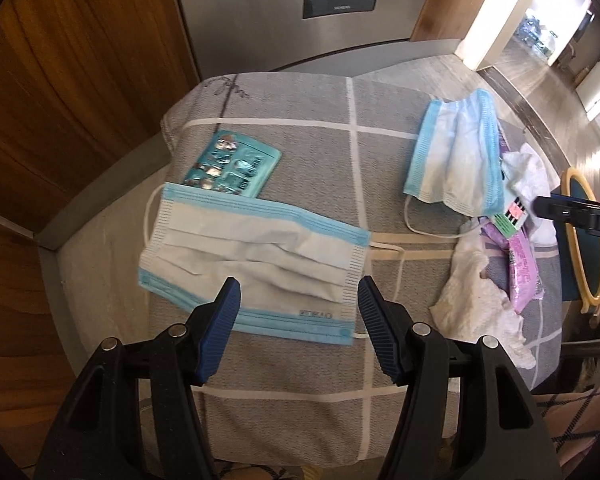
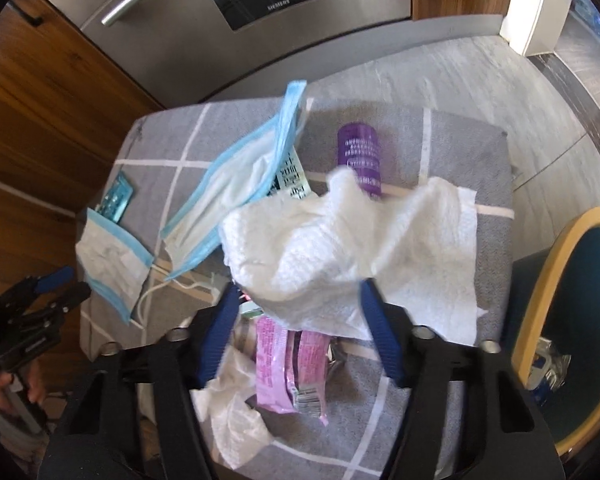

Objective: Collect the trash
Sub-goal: 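Move the right tool back to the cushion and grasp the white tissue, then carry the tissue toward the bin with the right tool while the left tool grasps another tissue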

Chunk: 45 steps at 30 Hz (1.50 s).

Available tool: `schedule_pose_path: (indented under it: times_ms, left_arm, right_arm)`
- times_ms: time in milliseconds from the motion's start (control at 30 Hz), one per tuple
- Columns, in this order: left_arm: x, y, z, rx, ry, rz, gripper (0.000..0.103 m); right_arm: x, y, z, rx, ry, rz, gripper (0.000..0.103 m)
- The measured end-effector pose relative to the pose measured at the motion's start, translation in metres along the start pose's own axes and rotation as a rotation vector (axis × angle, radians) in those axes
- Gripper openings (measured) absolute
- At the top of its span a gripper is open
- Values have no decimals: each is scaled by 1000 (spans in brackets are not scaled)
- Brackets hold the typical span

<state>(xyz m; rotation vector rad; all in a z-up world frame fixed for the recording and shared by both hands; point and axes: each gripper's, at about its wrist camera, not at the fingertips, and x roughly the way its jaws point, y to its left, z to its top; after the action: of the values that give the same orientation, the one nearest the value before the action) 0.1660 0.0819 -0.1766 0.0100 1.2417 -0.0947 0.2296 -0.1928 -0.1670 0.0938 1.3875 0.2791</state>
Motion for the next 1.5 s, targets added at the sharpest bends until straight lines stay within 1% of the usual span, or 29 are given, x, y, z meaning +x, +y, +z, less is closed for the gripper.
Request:
schedule_pose_path:
  times_ms: [33, 67, 100, 133, 167, 233, 267, 333, 400, 467, 500, 567, 633, 667, 733, 833, 933, 1067, 1200, 1300, 1500]
  left_arm:
    - [1, -3, -1, 6, 4, -9, 61]
    - [1, -6, -1, 13, 8, -18, 61]
    - [2, -12, -3, 29, 9, -30, 61]
    - [2, -17, -4, 43, 10, -38, 61]
    - [3, -25, -6, 62, 14, -49, 61]
    - [5, -37, -11, 90, 28, -79, 61]
    - [6, -44, -13, 106, 37, -96, 61]
    - [9, -64, -18, 162, 52, -125, 61]
    - [11, -78, -23, 201, 63, -146, 61]
    - [14, -89, -27, 224, 78, -171, 58]
    - [16, -96, -29, 234, 87, -186, 54]
    - [19, -104, -32, 252, 102, -197, 49]
    - [21, -113, -35, 281, 107, -202, 33]
    - [22, -116, -36, 288, 108, -201, 30]
    - [23, -123, -39, 313, 94, -188, 12]
    - [24, -131, -43, 340, 69, -169, 3]
    - [26, -138, -47, 370, 59, -148, 2]
    - [18, -144, -49, 390, 28, -150, 2]
    - [-7, -140, -47, 360, -28, -173, 2]
    - [-26, -137, -45, 346, -76, -185, 2]
    - [-74, -135, -48, 337, -198, -213, 2]
  right_arm:
    - [2, -1, 0, 6, 7, 6, 43]
    - [5, -3, 0, 16, 17, 18, 39]
    - [7, -4, 0, 22, 24, 27, 29]
    - [7, -5, -1, 24, 27, 34, 24]
    - [6, -5, -1, 22, 27, 39, 23]
    - [-3, -3, 0, 12, 1, 48, 17]
    - [-7, -3, 0, 9, -11, 52, 16]
    - [-15, -4, 0, 9, -34, 59, 10]
    - [-24, -6, 0, 10, -59, 61, 9]
    - [-35, -7, 1, 9, -97, 58, 8]
    - [-39, -9, 1, 11, -109, 62, 7]
    - [-49, -11, 3, 22, -139, 79, 7]
    - [-57, -12, 4, 25, -164, 86, 6]
    - [-59, -11, 4, 25, -170, 88, 6]
    - [-62, -11, 5, 23, -179, 92, 6]
    - [-63, -6, 3, 3, -189, 78, 6]
    - [-66, -5, 1, -16, -198, 62, 6]
    - [-77, -8, -5, -21, -222, 47, 6]
    - [-92, -15, -12, -1, -257, 37, 6]
    - [-107, -19, -17, 20, -294, 46, 6]
    - [-140, -21, -29, 34, -366, 57, 6]
